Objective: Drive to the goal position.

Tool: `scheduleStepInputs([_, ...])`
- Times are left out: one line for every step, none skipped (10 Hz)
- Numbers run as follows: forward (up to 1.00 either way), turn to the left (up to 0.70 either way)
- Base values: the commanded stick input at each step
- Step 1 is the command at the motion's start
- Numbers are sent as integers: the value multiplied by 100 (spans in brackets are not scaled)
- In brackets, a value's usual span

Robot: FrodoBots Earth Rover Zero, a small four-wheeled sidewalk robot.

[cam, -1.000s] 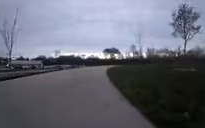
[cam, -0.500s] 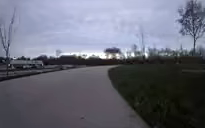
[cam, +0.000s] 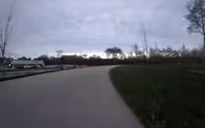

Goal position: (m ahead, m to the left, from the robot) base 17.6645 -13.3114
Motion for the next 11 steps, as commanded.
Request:
scheduleStepInputs([100,11])
scheduleStepInputs([100,40])
scheduleStepInputs([100,40])
scheduleStepInputs([100,40])
scheduleStepInputs([100,40])
scheduleStepInputs([100,38])
scheduleStepInputs([100,18])
scheduleStepInputs([100,0])
scheduleStepInputs([100,0])
scheduleStepInputs([100,0])
scheduleStepInputs([100,0])
